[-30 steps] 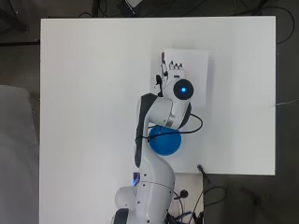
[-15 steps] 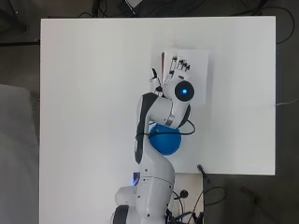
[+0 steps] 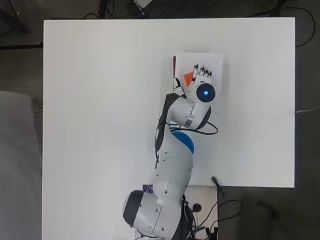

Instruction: Teleoperate dual arm-hand system to pick and place objects

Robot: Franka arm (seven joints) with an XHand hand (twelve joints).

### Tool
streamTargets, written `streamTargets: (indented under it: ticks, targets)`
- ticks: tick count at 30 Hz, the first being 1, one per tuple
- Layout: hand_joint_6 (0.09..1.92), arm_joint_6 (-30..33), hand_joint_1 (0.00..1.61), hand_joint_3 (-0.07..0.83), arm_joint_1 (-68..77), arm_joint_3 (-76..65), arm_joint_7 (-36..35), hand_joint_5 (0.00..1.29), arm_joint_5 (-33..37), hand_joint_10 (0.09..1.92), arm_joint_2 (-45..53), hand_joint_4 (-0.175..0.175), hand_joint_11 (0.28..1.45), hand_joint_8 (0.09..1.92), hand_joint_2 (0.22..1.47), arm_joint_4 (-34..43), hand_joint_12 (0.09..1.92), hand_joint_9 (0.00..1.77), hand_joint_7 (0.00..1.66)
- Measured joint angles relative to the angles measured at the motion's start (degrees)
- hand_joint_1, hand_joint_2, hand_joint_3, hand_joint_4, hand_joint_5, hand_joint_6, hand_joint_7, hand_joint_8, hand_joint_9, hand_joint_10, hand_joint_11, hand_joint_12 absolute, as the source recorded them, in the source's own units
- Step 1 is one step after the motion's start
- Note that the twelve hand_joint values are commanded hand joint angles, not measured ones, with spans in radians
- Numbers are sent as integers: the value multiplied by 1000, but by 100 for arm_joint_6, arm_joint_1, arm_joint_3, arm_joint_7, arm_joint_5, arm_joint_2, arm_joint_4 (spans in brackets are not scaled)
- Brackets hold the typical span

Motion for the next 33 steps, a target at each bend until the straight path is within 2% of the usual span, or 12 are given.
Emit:
streamTargets:
  ticks: [1,2,3,4,6,7,9,13,18,23,25,33]
  targets:
    - [87,-9,217,13,49,0,-54,225,84,87,-39,54,534,87,980,-86,87,473,318]
    - [87,-24,301,12,144,-46,-107,342,179,87,-61,72,576,87,1012,-134,87,569,430]
    - [509,-39,521,-20,285,-140,-186,498,264,87,-71,113,640,87,1112,-153,87,734,632]
    - [825,-53,790,-62,445,-255,-270,641,311,391,-88,86,739,494,1174,-159,103,874,763]
    - [1181,-107,917,-34,783,-503,-409,755,363,1380,-140,141,758,1332,1208,-161,1018,1081,894]
    - [1277,-169,920,-17,905,-580,-500,757,427,1646,-157,158,767,1596,1219,-170,1333,1160,927]
    - [1409,-307,902,2,978,-616,-806,725,714,1858,-231,172,832,1853,1243,-179,1627,1264,982]
    - [1368,-504,908,-2,847,-613,-1463,735,1412,1918,-508,175,936,1920,1239,-167,1747,1347,1050]
    - [1409,-909,902,2,752,-509,-1611,724,1431,1920,-1231,175,999,1920,1245,-26,1773,1356,1052]
    - [1402,-1641,897,0,597,-383,-1866,714,997,1920,-1926,175,963,1920,1247,351,1814,1275,960]
    - [1410,-1746,896,0,489,-316,-1739,711,779,1920,-2324,175,1013,1920,1248,334,1853,1307,968]
    - [1459,-2198,886,3,-184,-278,-1754,689,-418,1920,-4557,175,1128,1920,1260,-777,1917,1393,1015]
